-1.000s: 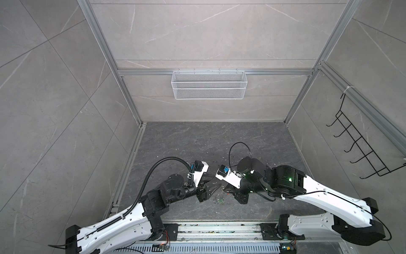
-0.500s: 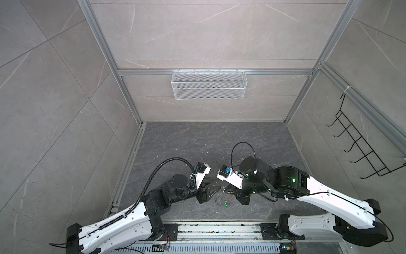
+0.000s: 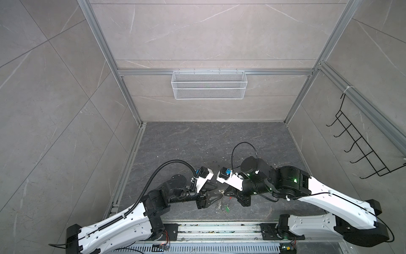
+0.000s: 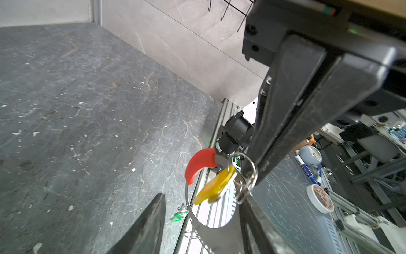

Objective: Remove the keys from the keyring

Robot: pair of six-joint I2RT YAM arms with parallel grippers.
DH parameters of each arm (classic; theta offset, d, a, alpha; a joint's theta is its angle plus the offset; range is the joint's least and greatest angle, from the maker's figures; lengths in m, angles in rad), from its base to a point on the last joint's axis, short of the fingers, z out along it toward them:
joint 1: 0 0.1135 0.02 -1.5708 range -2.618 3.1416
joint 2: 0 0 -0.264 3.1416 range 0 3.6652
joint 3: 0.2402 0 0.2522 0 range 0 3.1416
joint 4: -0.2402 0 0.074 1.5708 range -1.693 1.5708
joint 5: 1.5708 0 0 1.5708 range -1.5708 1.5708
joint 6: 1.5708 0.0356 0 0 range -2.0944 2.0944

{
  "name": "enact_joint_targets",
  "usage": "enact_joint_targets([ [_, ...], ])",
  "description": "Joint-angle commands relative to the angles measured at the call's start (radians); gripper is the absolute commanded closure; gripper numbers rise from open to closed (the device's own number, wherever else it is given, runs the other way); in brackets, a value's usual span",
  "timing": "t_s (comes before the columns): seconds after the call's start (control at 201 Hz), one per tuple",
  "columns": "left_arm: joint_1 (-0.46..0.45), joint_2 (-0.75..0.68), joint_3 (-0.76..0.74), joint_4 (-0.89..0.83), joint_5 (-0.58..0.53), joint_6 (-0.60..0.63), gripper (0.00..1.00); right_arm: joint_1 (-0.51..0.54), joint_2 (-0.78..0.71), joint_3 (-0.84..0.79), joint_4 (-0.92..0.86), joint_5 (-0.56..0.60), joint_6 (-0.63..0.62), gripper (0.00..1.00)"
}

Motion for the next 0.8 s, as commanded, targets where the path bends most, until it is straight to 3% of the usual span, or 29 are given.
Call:
enact_joint_targets([
  [0.0,0.003,0.005,-0.006,0.080,0.064,0.027,0.44,-0.001,-0.023,0.008,0.034,-0.041,-0.023,1.00],
  [0.169,0.003,0.004,-0.018,0.118,0.070,0.031,0.45,-0.003,-0.026,0.002,0.043,-0.058,-0.025,1.00],
  [0.364,0.002,0.002,-0.023,0.133,0.082,0.034,0.56,-0.005,-0.026,-0.001,0.051,-0.059,-0.024,1.00],
  [0.528,0.002,0.006,-0.025,0.120,0.073,0.030,0.74,-0.009,-0.031,0.004,0.054,-0.055,-0.026,1.00],
  [0.722,0.002,-0.008,-0.025,0.094,0.031,0.024,0.75,-0.014,-0.039,0.005,0.054,-0.048,-0.026,1.00],
  [0.797,0.002,-0.017,-0.026,0.094,0.017,0.024,0.80,-0.014,-0.039,0.003,0.055,-0.051,-0.023,1.00],
])
